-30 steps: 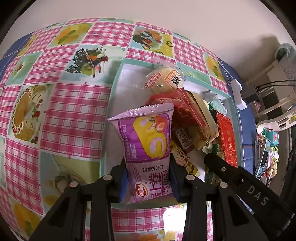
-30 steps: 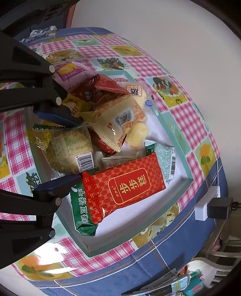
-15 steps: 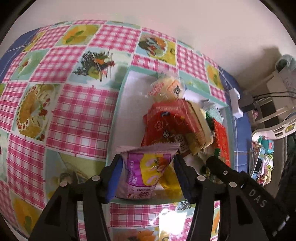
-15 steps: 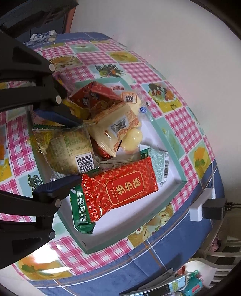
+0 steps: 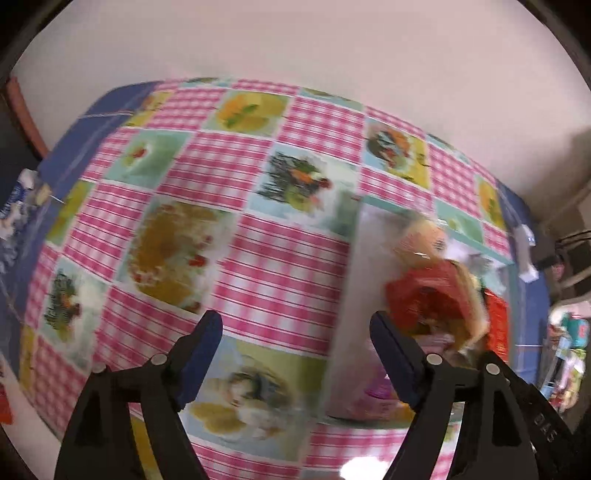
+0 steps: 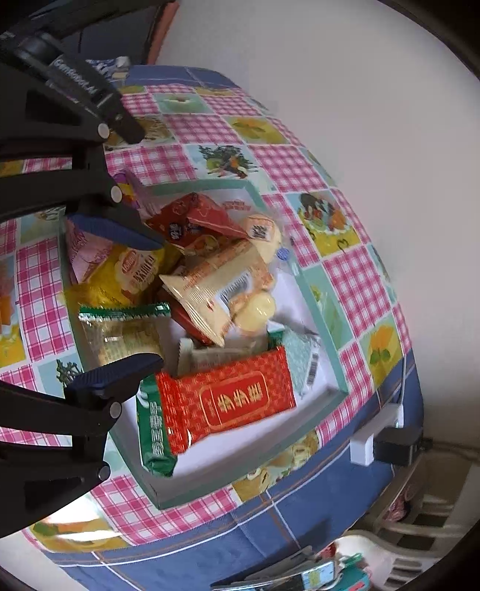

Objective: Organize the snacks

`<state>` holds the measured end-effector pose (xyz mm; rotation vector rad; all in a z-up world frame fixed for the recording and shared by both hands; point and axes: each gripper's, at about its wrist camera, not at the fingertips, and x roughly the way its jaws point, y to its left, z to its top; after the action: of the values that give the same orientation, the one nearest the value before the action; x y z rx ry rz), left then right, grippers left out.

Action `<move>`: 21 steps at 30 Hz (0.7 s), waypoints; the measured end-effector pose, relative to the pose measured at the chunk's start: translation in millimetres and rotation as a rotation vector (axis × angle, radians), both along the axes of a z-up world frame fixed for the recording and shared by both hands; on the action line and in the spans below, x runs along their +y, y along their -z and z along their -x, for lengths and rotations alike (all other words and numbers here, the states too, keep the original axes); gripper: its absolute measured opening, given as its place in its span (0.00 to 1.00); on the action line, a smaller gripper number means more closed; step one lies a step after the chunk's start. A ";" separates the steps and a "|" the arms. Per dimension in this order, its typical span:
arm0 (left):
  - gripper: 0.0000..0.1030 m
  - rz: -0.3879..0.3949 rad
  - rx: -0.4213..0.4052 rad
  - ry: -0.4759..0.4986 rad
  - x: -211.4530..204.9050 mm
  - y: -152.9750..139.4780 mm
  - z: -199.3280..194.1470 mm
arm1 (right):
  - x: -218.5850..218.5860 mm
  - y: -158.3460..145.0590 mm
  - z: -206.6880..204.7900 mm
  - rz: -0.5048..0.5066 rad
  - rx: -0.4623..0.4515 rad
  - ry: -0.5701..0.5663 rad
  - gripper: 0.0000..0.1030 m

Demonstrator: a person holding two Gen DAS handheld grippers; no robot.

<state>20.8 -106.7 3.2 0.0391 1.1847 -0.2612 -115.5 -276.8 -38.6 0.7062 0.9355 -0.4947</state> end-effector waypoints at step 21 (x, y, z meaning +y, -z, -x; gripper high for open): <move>0.95 -0.122 -0.051 -0.062 46.6 5.8 -11.2 | 42.1 -2.7 -18.8 0.088 -0.025 -0.131 1.00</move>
<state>32.0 -60.1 -2.6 0.1148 1.1483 -0.1323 -96.7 -234.7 -35.8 0.5666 0.9246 -0.4081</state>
